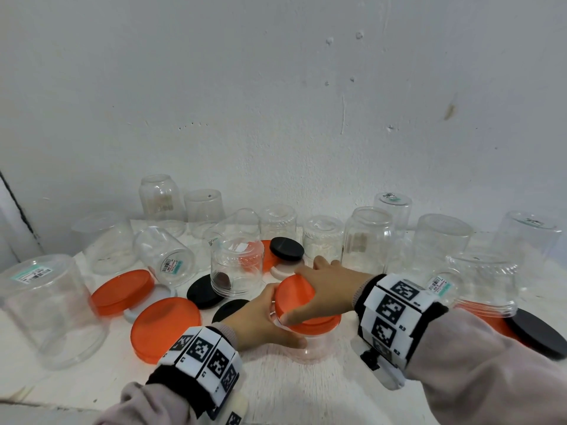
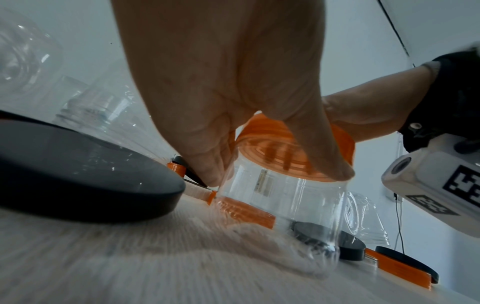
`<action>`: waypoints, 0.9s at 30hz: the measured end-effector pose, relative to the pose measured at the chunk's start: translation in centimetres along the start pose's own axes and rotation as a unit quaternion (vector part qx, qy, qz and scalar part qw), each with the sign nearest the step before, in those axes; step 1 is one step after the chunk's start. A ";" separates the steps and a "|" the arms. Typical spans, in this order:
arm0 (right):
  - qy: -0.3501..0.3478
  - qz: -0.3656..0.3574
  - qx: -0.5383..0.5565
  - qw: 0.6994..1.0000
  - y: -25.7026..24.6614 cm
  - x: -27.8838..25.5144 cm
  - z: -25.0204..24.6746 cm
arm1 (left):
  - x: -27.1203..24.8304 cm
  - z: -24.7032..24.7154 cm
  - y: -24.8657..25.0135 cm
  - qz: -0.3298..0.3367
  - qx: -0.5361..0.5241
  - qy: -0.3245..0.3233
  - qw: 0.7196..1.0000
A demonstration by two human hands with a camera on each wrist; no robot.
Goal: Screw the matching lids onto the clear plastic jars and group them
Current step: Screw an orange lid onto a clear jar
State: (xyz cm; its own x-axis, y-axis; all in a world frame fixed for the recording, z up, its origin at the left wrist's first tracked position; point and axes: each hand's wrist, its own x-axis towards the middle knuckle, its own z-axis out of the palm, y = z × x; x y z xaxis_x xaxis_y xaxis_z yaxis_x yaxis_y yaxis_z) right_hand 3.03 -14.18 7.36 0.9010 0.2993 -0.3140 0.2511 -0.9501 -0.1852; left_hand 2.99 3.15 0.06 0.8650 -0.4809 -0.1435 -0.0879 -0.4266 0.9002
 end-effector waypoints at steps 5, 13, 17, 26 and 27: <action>-0.059 -0.038 -0.010 0.997 -0.1 -0.3 -1.3 | 0.0 0.1 0.0 0.003 0.001 0.000 1.000; -0.023 -0.021 0.005 1.000 0.4 0.0 -0.4 | 0.1 0.0 -0.1 -0.003 -0.002 -0.002 1.000; -0.028 -0.021 0.000 0.999 0.3 0.0 -0.2 | 0.1 0.0 -0.1 -0.004 -0.001 -0.001 1.000; -0.018 -0.056 0.026 0.998 1.3 -0.2 0.2 | 0.1 0.1 -0.2 -0.004 -0.002 -0.002 1.000; -0.011 -0.055 0.028 0.998 1.3 -0.2 0.4 | 0.1 0.1 -0.3 -0.004 -0.003 0.000 1.000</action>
State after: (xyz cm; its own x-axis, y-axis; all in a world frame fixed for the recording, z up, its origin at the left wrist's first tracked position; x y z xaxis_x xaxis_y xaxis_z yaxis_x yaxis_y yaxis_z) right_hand 3.06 -15.47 6.78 0.8604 0.4047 -0.3097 0.3279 -0.9049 -0.2715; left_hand 3.08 3.15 -0.21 0.8652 -0.4782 -0.1510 -0.0778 -0.4255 0.9016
